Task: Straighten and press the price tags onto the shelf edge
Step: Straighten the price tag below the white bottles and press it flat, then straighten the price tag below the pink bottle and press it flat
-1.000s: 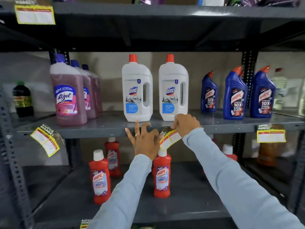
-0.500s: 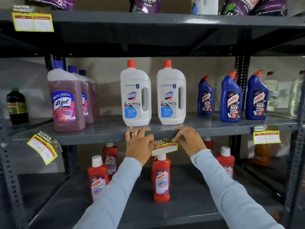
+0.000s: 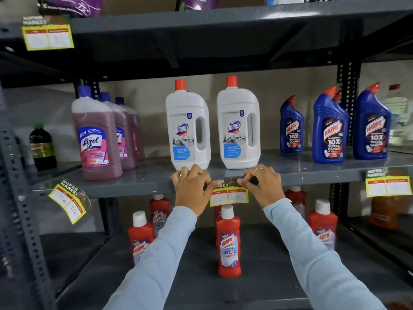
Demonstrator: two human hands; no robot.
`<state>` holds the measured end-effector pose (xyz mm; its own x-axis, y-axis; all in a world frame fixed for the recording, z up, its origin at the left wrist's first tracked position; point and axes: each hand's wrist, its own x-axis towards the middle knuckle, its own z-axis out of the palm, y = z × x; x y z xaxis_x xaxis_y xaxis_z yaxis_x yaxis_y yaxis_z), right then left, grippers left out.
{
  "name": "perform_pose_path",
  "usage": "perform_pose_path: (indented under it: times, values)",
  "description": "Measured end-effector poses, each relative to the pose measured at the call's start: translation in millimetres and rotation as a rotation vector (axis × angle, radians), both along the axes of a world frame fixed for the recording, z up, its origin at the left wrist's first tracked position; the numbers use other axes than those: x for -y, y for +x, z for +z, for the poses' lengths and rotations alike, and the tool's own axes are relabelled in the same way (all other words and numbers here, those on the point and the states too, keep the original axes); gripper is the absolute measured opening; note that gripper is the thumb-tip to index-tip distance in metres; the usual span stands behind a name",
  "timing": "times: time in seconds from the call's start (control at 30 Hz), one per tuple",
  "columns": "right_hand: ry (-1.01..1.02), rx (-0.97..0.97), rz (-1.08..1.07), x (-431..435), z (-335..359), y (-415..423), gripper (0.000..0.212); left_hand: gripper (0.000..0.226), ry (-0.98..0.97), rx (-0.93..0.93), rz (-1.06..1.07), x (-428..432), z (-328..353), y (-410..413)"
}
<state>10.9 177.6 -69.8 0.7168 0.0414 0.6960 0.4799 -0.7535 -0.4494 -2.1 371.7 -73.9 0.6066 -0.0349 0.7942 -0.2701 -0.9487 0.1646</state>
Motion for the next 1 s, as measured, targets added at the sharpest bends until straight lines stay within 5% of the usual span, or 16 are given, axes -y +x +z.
perform_pose_path:
  times: [0.37,0.57,0.73,0.8,1.0]
  values:
    - [0.346,-0.003,0.07,2,0,5,0.035,0.045,-0.3,0.031,-0.184,-9,2,7]
    - [0.29,-0.106,0.113,8,15,-4,0.032,0.035,-0.381,-0.093,-0.38,-30,2,-3]
    - [0.295,-0.025,-0.108,-2,16,-29,0.025,0.047,-0.18,-0.179,-0.484,-70,-5,-40]
    - [0.333,0.094,-0.2,-28,12,-48,0.011,0.051,-0.125,-0.128,-0.473,-99,-17,-54]
    - [0.15,0.191,0.036,-163,-7,-88,0.026,0.04,-0.235,0.215,-0.308,-198,-30,-97]
